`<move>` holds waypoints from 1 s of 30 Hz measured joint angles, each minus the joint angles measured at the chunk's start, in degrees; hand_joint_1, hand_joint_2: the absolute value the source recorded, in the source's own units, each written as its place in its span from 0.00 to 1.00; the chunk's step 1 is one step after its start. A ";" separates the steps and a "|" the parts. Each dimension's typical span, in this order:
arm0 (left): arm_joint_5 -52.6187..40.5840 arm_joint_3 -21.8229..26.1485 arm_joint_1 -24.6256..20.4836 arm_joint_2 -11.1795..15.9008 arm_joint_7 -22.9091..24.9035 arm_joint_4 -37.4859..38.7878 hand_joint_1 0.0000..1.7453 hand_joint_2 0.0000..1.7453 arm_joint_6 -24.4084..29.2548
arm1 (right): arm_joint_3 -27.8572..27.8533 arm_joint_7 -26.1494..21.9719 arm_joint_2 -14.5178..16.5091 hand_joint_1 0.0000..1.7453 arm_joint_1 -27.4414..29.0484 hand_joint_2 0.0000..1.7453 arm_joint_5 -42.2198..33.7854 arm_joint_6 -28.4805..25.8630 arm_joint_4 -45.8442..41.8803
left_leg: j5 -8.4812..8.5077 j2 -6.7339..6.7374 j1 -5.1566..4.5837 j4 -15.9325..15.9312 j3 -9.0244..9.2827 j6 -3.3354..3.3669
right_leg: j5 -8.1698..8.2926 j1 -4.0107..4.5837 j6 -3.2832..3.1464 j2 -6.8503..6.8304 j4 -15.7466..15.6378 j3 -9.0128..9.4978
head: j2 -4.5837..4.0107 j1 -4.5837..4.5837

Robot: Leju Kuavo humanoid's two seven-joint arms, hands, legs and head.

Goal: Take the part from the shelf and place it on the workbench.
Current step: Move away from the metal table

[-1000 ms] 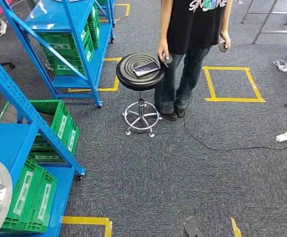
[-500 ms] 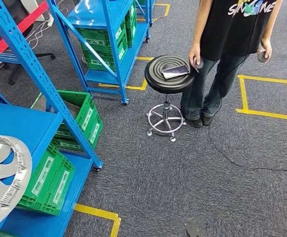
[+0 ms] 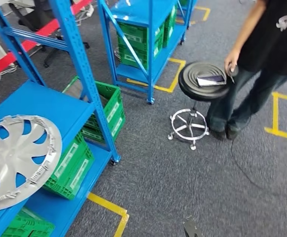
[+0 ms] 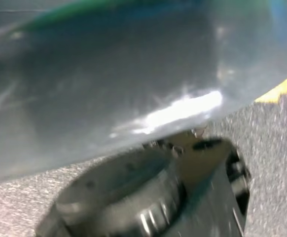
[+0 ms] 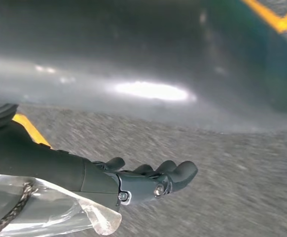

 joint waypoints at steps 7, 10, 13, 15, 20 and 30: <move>-0.54 0.14 -0.17 -0.11 0.20 0.01 0.00 0.00 -0.14 | 0.00 -0.30 -0.03 0.00 0.55 0.00 -0.15 -0.45 -0.04 | -0.34 -5.43 0.58 0.40 0.24 -0.16 | 1.26 -0.81 1.08 4.95 6.10 -5.06 | 0.00 0.18; -1.42 0.15 -0.14 0.04 0.37 -0.01 0.00 0.00 -0.15 | -0.03 -1.17 -0.02 0.00 0.71 0.00 -0.68 -1.14 -0.03 | -0.84 -7.61 0.77 1.56 -0.54 -1.33 | 3.21 -1.30 1.06 8.86 -0.64 -1.73 | 0.01 0.44; -2.80 0.14 0.39 0.18 0.22 -0.01 0.00 0.00 -0.24 | -0.29 -2.52 -0.03 0.00 1.27 0.00 -1.97 -1.80 -0.04 | -0.74 -8.64 0.98 1.86 -1.25 -2.34 | 2.92 -1.21 -0.10 8.03 -0.90 -1.28 | 0.01 0.44; -3.84 0.05 0.79 0.27 -0.14 -0.02 0.00 0.00 -0.27 | -0.77 -3.74 -0.04 0.00 1.71 0.00 -2.94 -2.07 -0.04 | -2.16 -5.74 0.89 4.16 -2.33 -2.83 | 2.96 -1.19 -0.99 6.45 -1.23 -0.95 | 0.00 0.12; -4.72 -0.07 1.07 0.23 -0.53 -0.02 0.00 0.00 -0.37 | -1.91 -4.78 -0.13 0.00 2.72 0.00 -3.84 -2.28 -0.04 | -7.03 -1.84 0.86 17.97 -8.79 -3.02 | 2.28 -0.46 -2.06 1.72 -1.36 -0.36 | 0.00 -0.16; -4.81 -0.10 1.57 0.64 -0.58 -0.02 0.00 0.00 -0.39 | -2.53 -4.95 -0.05 0.00 2.40 0.00 -3.99 -2.25 -0.16 | -0.18 0.42 -0.32 0.91 -0.52 0.42 | -0.30 0.25 -0.46 -1.19 -0.47 1.00 | 0.01 0.16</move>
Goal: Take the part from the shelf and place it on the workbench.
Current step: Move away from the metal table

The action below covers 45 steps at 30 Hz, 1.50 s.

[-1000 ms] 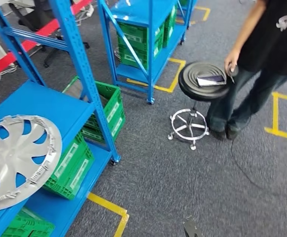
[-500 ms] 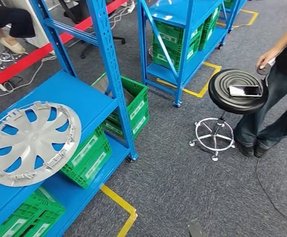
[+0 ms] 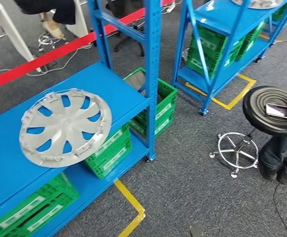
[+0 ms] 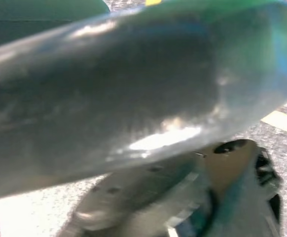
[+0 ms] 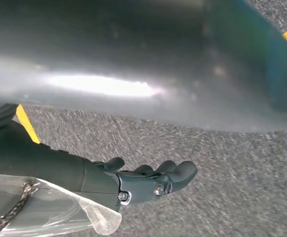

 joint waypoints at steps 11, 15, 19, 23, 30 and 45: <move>-0.07 -0.30 -0.41 -0.27 0.02 0.00 0.00 0.00 -0.04 | -0.37 0.04 -0.15 0.00 0.55 0.00 -0.01 0.01 -0.02 | -0.56 -8.18 0.79 1.07 -0.30 -1.43 | 2.98 -1.32 0.92 10.96 -0.12 -2.38 | -0.01 0.60; -0.07 -0.34 -0.06 -0.17 0.01 0.00 0.00 0.00 -0.03 | -0.47 0.05 -0.09 0.00 0.54 0.00 -0.03 -0.01 -0.03 | -1.19 -7.99 0.93 2.41 -1.42 -2.57 | 3.15 -1.31 -0.65 8.41 -0.54 -1.77 | -0.01 0.34; -0.08 -0.38 -0.44 -0.29 0.02 0.00 0.00 0.00 -0.04 | -0.51 -0.01 -0.11 0.00 0.77 0.00 -0.03 -0.01 -0.03 | -7.05 -2.55 0.95 15.44 -7.74 -3.29 | 2.67 -0.93 -1.71 4.45 -0.76 -1.30 | -0.01 -0.24; -0.08 -0.40 -0.08 -0.30 0.02 0.00 0.00 0.00 -0.04 | -0.55 -0.01 -0.13 0.00 0.72 0.00 -0.03 -0.01 -0.04 | -2.16 -1.20 0.63 10.27 -5.11 -2.23 | 1.83 -0.47 -1.67 1.42 -0.81 -0.30 | -0.01 -0.30; -0.08 -0.40 0.03 -0.16 0.00 0.00 0.00 0.00 -0.03 | -0.60 -0.03 -0.06 0.00 0.27 0.00 -0.03 0.03 -0.08 | -0.32 1.16 -0.62 1.08 -0.70 -0.17 | 0.75 -0.01 -0.50 -1.82 -1.55 1.35 | -0.01 -0.20; 0.53 -0.40 -3.77 -1.26 2.64 0.22 0.00 0.00 3.28 | -5.89 -4.27 -0.37 0.00 0.21 0.00 -6.95 3.92 0.93 | -0.45 -9.58 1.13 1.03 -0.51 -2.09 | 3.77 -1.44 0.14 9.34 -0.08 -2.74 | -0.01 0.41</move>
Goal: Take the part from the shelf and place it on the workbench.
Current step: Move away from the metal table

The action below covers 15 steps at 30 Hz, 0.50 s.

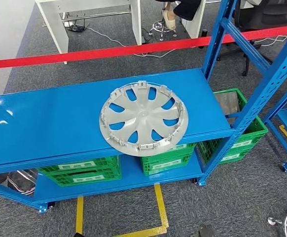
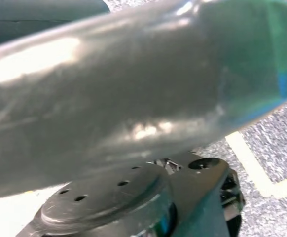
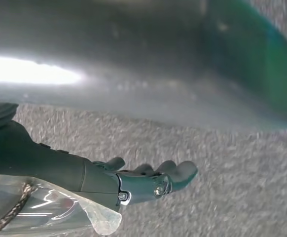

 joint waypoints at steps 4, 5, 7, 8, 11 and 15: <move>0.20 0.01 -0.25 -0.27 -0.14 0.20 0.00 0.00 0.61 | -0.82 -0.23 -0.13 0.00 -0.05 0.00 -0.14 -0.09 0.20 | -3.92 4.74 -0.22 7.47 -3.64 -0.92 | -0.14 0.05 -1.34 -3.17 -0.38 0.57 | 0.00 -0.85; 0.31 0.01 -0.43 -0.39 -0.19 0.21 0.00 0.00 0.95 | -0.99 -0.26 -0.13 0.00 0.06 0.00 -0.14 -0.08 0.31 | -5.42 5.91 -0.18 11.23 -5.58 -1.05 | -0.30 0.20 -1.50 -4.15 -0.37 0.67 | 0.00 -0.96; 0.44 0.01 -0.48 -0.73 -0.26 0.25 0.00 0.00 1.50 | -1.38 -0.30 -0.16 0.00 0.20 0.00 -0.14 -0.13 0.50 | -6.09 7.05 -0.15 15.36 -7.78 -1.04 | -0.65 0.44 -1.63 -5.97 -0.37 0.91 | 0.00 -0.96; 0.44 0.01 -0.37 -0.85 -0.26 0.26 0.00 0.00 1.64 | -1.56 -0.31 -0.17 0.00 0.17 0.00 -0.14 -0.15 0.54 | -4.85 7.33 -0.17 14.39 -7.35 -0.88 | -0.83 0.52 -1.62 -6.72 -0.37 1.11 | 0.00 -0.95; 0.44 0.01 -0.28 -1.01 -0.30 0.28 0.00 0.00 1.80 | -1.82 -0.34 -0.18 0.00 -0.02 0.00 -0.14 -0.17 0.59 | 0.09 10.51 -1.00 4.17 -2.29 0.47 | -1.51 0.81 -1.28 -8.70 -0.49 1.96 | 0.00 -0.95; 0.44 0.01 -0.55 -1.15 -0.38 0.28 0.00 0.75 1.91 | -1.87 -0.40 -0.19 0.00 -0.03 0.00 -0.14 0.01 0.70 | 0.48 12.03 -1.96 0.34 -0.66 1.70 | -1.98 1.12 -0.25 -11.27 -1.17 2.89 | 0.00 -1.02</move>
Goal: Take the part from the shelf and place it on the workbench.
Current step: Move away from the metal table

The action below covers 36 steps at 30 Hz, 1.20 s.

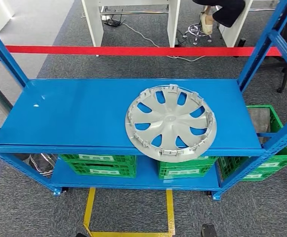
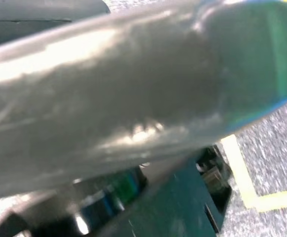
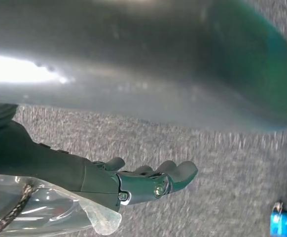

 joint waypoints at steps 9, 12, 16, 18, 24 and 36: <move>-0.99 -0.01 -0.25 -0.32 1.04 0.36 0.00 0.75 0.30 | -0.81 2.25 -0.28 0.00 0.17 0.75 -0.39 2.51 0.66 | -0.23 -3.77 0.94 -1.12 1.34 1.10 | -2.71 -0.62 1.82 7.07 12.33 -8.43 | 0.00 0.38; -1.91 -0.24 -0.29 -0.13 0.98 0.52 0.00 0.00 -0.34 | -0.93 2.57 -0.25 0.00 -0.04 0.00 -0.43 3.48 0.79 | -1.48 -4.30 0.92 0.42 1.35 0.45 | 2.34 -1.56 3.09 7.26 3.31 -4.92 | 0.01 0.60; -3.67 -1.45 -0.28 0.03 0.21 0.56 0.00 0.00 0.36 | -1.31 2.22 -0.24 0.00 0.27 0.00 -0.60 5.92 1.02 | -1.78 -4.63 0.61 1.07 1.15 0.40 | 2.24 -1.40 1.16 7.45 2.02 -3.91 | 0.00 0.44; -4.13 -2.08 -0.28 0.03 0.08 0.63 0.00 0.00 0.73 | -1.48 2.14 -0.32 0.00 0.43 0.00 -0.77 6.91 1.14 | -1.67 -4.63 0.67 0.60 1.39 0.25 | 2.22 -1.27 1.07 7.49 1.86 -3.82 | 0.00 0.41; -4.65 -3.30 -0.40 -0.10 -0.38 0.82 0.00 0.00 0.69 | -2.51 2.15 -0.36 0.00 0.42 0.00 -1.57 7.90 1.42 | -1.78 -4.62 0.74 -0.09 2.15 -0.47 | 1.92 -1.18 0.62 7.45 1.65 -3.21 | 0.00 0.41; -4.69 -3.85 -0.41 -0.23 -0.38 0.92 0.00 0.00 0.09 | -3.67 2.26 -0.49 0.00 0.48 0.00 -2.26 8.27 1.66 | -1.83 -4.62 0.79 -0.11 2.22 -0.86 | 1.92 -1.11 0.59 7.45 1.31 -2.86 | 0.00 0.44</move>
